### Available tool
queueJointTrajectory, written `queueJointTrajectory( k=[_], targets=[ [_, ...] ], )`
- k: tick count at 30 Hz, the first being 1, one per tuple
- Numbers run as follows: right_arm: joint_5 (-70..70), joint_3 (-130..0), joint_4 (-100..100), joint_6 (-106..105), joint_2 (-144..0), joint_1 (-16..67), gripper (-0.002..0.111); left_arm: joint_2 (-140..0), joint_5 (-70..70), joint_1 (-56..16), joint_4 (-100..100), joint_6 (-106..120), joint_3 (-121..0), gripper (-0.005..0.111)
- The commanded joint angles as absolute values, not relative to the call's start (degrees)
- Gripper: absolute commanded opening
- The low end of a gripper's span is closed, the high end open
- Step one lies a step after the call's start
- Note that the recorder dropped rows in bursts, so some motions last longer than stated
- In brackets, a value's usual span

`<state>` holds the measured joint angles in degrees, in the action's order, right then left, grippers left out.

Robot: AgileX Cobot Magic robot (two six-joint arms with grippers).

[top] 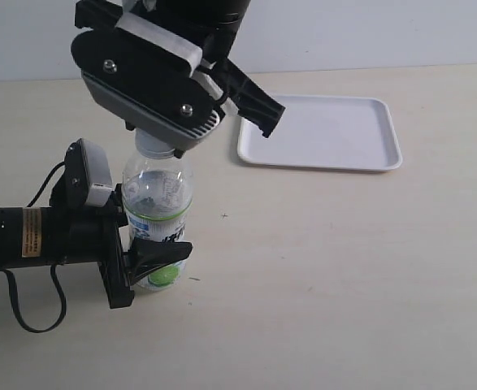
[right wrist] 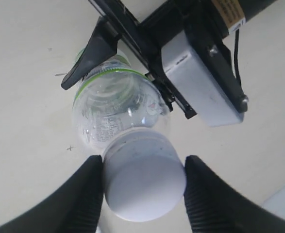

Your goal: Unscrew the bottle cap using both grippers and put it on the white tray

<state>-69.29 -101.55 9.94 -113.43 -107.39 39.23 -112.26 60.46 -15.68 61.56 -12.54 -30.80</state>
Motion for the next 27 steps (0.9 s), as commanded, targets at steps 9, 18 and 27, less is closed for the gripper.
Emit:
queueJointTrajectory(
  k=[9, 18, 27],
  targets=[
    [-68.86, -101.53, 10.26, -120.80, -107.10, 39.35, 0.000, -111.87, 61.83, -16.11, 61.31, -13.86, -30.80, 0.000],
    [-68.86, -101.53, 11.59, -119.62, -107.10, 39.35, 0.014, -111.87, 61.83, -16.11, 61.31, -13.76, -30.80, 0.000],
    [-68.25, -101.53, 12.13, -116.59, -107.10, 39.35, 0.068, -111.87, 61.83, -16.11, 61.31, -13.76, -30.80, 0.000]
  ],
)
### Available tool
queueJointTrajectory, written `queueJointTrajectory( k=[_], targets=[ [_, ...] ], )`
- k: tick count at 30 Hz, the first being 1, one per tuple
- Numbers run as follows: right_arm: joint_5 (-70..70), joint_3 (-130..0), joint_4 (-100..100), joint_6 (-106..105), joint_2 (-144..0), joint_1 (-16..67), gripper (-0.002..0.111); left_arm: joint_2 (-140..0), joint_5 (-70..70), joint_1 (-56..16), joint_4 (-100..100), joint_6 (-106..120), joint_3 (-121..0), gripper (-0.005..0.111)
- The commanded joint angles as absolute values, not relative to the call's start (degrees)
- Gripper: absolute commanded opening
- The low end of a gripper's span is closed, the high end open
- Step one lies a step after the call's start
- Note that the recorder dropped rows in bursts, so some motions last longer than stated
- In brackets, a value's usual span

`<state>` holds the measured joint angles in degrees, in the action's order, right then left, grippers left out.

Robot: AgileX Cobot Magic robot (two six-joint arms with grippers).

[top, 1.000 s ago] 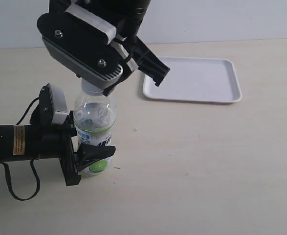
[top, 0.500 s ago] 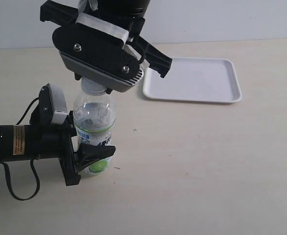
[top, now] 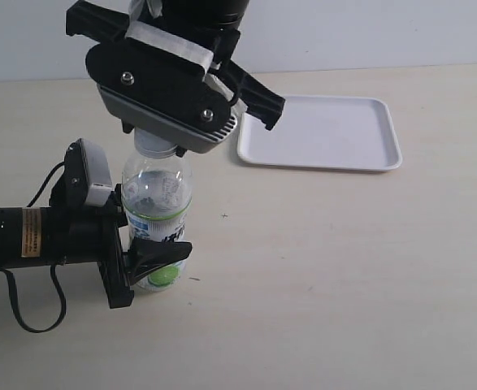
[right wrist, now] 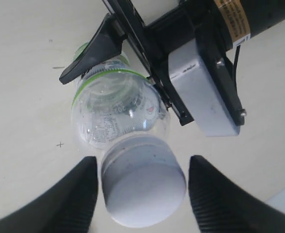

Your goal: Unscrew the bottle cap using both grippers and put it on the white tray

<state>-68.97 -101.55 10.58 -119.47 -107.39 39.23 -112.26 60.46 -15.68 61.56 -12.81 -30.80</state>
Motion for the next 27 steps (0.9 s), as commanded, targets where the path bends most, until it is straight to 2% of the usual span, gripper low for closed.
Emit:
queueJointTrajectory(
  k=[1, 3, 6, 18, 27],
  targets=[
    [-67.67, -101.53, 12.38, -115.10, -107.10, 39.35, 0.072, -111.87, 61.83, -16.11, 61.31, -13.76, -30.80, 0.000],
    [-66.63, -101.53, 12.53, -110.65, -107.10, 39.35, 0.078, -111.87, 61.83, -16.11, 61.31, -13.76, -30.80, 0.000],
    [-65.86, -101.53, 12.53, -104.52, -107.10, 39.35, 0.081, -111.87, 61.83, -16.11, 61.31, -13.76, -30.80, 0.000],
    [-66.19, -101.53, 9.87, -55.29, -107.10, 39.35, 0.081, -111.87, 61.83, -16.11, 61.31, -13.76, -30.80, 0.000],
    [-66.08, -101.53, 7.01, -33.21, -107.10, 39.35, 0.081, -111.87, 61.83, -16.11, 61.31, -13.88, -30.80, 0.000]
  ],
)
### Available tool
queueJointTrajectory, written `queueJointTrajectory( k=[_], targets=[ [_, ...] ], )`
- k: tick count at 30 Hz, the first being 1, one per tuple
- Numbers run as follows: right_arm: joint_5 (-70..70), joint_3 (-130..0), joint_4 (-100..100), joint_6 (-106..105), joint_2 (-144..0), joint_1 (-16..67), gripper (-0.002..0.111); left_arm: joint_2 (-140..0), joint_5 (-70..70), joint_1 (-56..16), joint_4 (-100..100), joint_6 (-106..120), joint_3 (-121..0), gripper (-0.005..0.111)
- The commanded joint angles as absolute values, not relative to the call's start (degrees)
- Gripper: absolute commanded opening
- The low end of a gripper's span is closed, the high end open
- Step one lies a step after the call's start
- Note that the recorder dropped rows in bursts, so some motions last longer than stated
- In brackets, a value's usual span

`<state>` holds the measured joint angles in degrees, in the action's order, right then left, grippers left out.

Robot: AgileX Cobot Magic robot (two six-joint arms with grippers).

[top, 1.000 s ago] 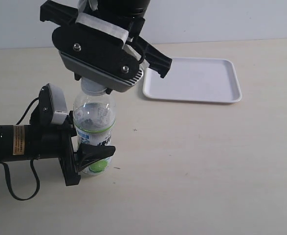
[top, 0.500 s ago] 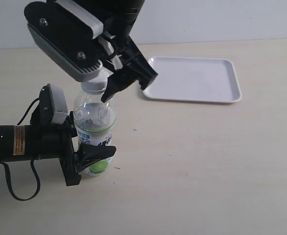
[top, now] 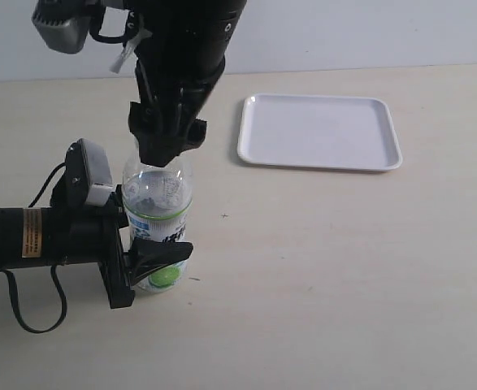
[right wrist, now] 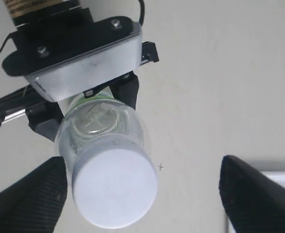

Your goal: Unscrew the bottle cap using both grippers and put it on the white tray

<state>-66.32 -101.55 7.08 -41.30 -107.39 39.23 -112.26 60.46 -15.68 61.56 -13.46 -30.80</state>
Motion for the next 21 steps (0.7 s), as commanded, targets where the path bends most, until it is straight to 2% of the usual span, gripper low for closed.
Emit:
queueJointTrajectory(
  k=[1, 21],
  targets=[
    [-66.30, -101.53, 7.13, -31.63, -107.10, 39.35, 0.081, -111.87, 61.83, -16.11, 61.31, -13.88, -30.80, 0.000],
    [-69.89, -101.53, 7.46, -20.69, -107.10, 39.35, 0.081, -111.87, 61.83, -16.11, 61.31, -13.88, -30.80, 0.000]
  ],
)
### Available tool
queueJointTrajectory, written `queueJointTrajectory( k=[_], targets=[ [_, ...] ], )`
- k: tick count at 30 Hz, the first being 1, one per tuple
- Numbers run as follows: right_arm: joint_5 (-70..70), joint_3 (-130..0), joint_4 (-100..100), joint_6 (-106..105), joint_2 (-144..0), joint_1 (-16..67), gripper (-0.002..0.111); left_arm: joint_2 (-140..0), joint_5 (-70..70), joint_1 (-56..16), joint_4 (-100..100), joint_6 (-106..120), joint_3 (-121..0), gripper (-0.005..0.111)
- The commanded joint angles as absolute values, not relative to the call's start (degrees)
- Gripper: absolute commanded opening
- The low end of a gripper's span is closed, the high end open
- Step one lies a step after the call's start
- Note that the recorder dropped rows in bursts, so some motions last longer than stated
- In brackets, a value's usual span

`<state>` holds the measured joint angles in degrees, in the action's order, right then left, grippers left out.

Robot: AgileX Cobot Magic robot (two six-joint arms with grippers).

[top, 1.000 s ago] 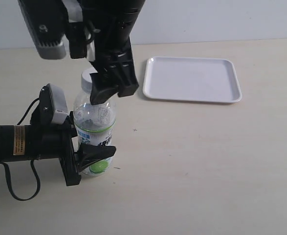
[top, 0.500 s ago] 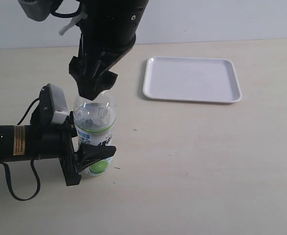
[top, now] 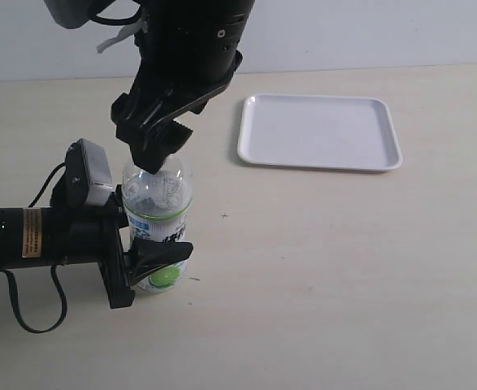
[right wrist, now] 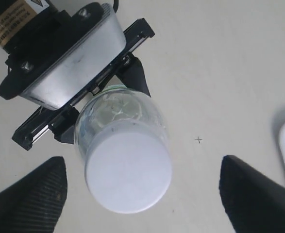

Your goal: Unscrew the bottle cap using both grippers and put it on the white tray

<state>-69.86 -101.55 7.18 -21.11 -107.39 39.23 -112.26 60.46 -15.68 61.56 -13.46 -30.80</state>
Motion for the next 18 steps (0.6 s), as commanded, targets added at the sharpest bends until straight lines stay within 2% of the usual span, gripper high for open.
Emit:
queueJointTrajectory(
  k=[1, 12, 18],
  targets=[
    [-69.54, -101.53, 7.51, -20.25, -107.10, 39.35, 0.081, -111.87, 61.83, -16.11, 61.31, -13.88, -30.80, 0.000],
    [-67.90, -101.53, 9.67, -19.30, -107.10, 39.35, 0.081, -111.87, 61.83, -16.11, 61.31, -13.88, -30.80, 0.000],
    [-68.01, -101.73, 9.51, -19.17, -107.10, 39.35, 0.074, -111.87, 61.83, -16.11, 61.31, -13.88, -30.80, 0.000]
  ],
)
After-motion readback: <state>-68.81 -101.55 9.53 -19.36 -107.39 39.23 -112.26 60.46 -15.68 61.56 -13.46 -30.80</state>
